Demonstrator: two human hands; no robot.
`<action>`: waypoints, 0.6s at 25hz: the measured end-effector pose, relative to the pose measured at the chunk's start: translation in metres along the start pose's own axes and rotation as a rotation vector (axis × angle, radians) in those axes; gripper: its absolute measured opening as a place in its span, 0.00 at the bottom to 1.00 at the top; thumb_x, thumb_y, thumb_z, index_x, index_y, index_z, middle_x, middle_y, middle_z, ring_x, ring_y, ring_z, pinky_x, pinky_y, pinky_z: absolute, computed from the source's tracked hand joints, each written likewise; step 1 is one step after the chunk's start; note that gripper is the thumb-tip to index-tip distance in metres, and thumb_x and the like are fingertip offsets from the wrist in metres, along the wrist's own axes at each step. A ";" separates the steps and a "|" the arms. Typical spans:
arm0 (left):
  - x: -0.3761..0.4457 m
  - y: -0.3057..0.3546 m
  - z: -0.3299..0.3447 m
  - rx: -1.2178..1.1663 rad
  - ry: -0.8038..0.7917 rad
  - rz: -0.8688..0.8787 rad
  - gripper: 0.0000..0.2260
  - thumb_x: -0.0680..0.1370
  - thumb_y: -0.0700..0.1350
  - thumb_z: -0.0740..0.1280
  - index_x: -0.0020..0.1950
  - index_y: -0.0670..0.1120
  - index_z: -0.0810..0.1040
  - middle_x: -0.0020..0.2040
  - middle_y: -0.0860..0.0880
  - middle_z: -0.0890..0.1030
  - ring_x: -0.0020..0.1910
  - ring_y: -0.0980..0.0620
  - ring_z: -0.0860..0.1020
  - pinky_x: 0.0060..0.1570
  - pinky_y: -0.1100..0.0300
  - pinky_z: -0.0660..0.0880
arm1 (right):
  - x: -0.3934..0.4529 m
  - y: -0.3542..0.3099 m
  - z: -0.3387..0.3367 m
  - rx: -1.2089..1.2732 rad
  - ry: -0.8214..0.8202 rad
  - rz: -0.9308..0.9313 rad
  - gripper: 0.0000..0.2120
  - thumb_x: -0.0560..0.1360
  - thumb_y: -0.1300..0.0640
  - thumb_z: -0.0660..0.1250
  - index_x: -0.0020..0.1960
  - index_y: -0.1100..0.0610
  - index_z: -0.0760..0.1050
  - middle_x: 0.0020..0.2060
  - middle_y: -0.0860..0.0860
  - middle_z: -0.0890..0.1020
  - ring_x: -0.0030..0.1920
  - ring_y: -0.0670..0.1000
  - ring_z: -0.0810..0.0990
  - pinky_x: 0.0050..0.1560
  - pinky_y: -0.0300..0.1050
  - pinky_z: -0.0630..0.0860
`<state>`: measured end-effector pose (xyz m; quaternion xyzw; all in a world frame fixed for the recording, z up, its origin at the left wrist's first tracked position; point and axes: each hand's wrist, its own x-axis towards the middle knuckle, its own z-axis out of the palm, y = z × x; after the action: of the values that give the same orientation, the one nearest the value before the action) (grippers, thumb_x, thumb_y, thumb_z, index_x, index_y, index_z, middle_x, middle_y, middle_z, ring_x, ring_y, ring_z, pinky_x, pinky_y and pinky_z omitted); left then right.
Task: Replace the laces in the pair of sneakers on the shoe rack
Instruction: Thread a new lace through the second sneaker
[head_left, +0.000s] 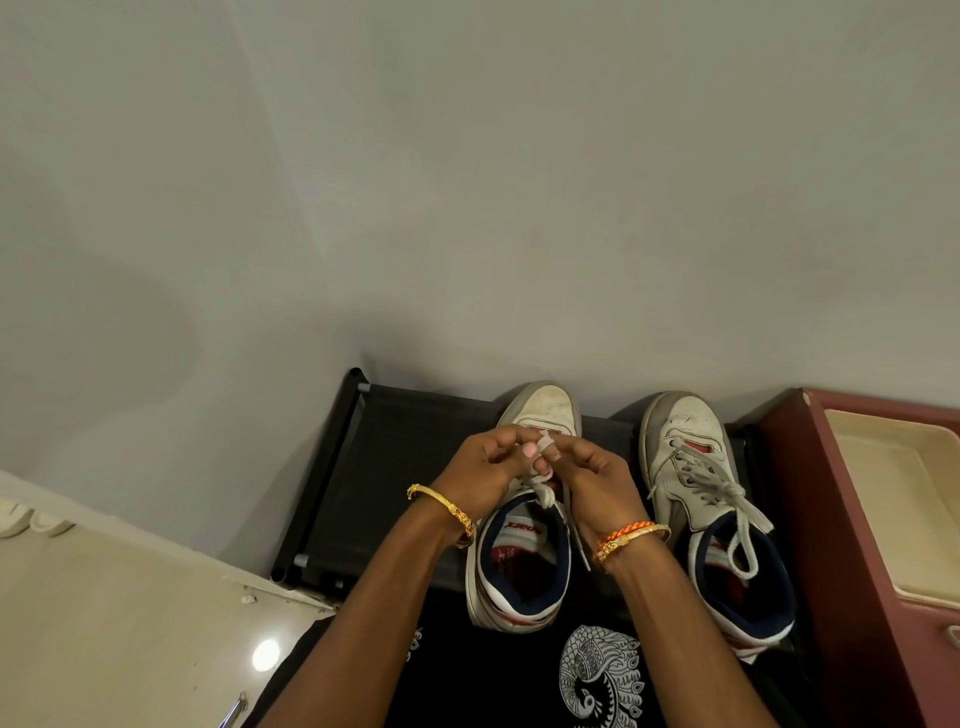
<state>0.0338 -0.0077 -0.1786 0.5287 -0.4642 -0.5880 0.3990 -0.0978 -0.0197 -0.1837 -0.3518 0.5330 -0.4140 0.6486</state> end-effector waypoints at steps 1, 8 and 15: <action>0.001 0.001 -0.001 0.032 -0.031 0.033 0.08 0.79 0.38 0.62 0.52 0.45 0.80 0.40 0.50 0.81 0.41 0.62 0.79 0.46 0.71 0.74 | 0.000 -0.001 -0.001 0.005 -0.036 -0.009 0.09 0.75 0.70 0.63 0.50 0.62 0.80 0.42 0.56 0.83 0.43 0.51 0.82 0.43 0.40 0.79; 0.012 0.005 -0.013 0.016 -0.019 -0.031 0.08 0.71 0.37 0.72 0.46 0.45 0.76 0.40 0.50 0.83 0.41 0.54 0.83 0.46 0.63 0.78 | 0.004 -0.006 -0.008 0.022 0.011 -0.081 0.10 0.68 0.75 0.68 0.41 0.61 0.78 0.34 0.54 0.85 0.36 0.53 0.83 0.44 0.50 0.79; 0.018 0.000 -0.017 0.039 -0.003 -0.055 0.09 0.74 0.40 0.69 0.55 0.44 0.81 0.44 0.48 0.83 0.50 0.49 0.81 0.56 0.58 0.76 | 0.004 -0.011 -0.013 -0.136 -0.211 -0.211 0.11 0.72 0.74 0.65 0.49 0.62 0.79 0.38 0.55 0.84 0.38 0.49 0.83 0.41 0.39 0.79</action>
<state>0.0482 -0.0269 -0.1832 0.5481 -0.4613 -0.5906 0.3714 -0.1124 -0.0279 -0.1778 -0.4906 0.4489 -0.4036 0.6284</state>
